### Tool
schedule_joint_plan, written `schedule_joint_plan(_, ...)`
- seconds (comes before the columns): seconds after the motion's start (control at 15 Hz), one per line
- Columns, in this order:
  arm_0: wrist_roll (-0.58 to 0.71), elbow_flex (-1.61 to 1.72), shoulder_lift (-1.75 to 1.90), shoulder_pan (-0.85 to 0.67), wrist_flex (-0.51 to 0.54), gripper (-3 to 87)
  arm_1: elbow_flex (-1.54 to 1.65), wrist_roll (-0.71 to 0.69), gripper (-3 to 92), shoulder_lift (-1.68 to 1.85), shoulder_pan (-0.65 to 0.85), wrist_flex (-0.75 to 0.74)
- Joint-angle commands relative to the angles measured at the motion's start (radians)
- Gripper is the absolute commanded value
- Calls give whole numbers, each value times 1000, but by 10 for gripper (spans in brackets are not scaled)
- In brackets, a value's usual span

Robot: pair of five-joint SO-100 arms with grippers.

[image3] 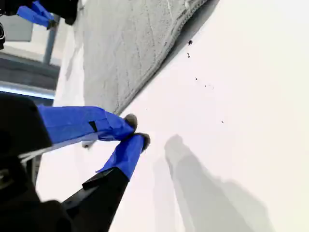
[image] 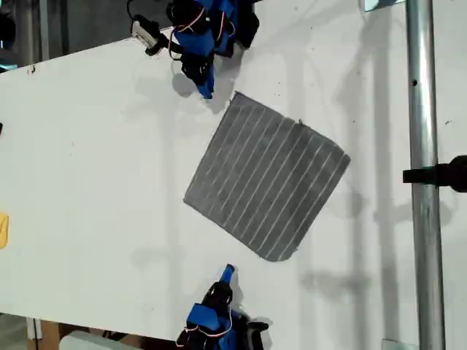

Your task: Grasp corners of a towel and fold twice.

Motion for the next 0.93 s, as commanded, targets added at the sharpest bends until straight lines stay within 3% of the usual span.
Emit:
schedule_joint_plan(0.0, -669, 11, 9, 127, -64, -28, -26, -6, -3, 3, -186, -153)
schedule_joint_plan(0.6, -704, -5, 9, 115, -52, -29, -38, -14, -3, 3, -206, -158)
schedule_joint_plan(0.73, -718, -106, -9, 121, -23, -29, -112, -21, -3, -3, -241, -152)
schedule_joint_plan(0.87, -695, -321, -256, 135, -40, -29, -261, -32, -3, -84, -259, -141)
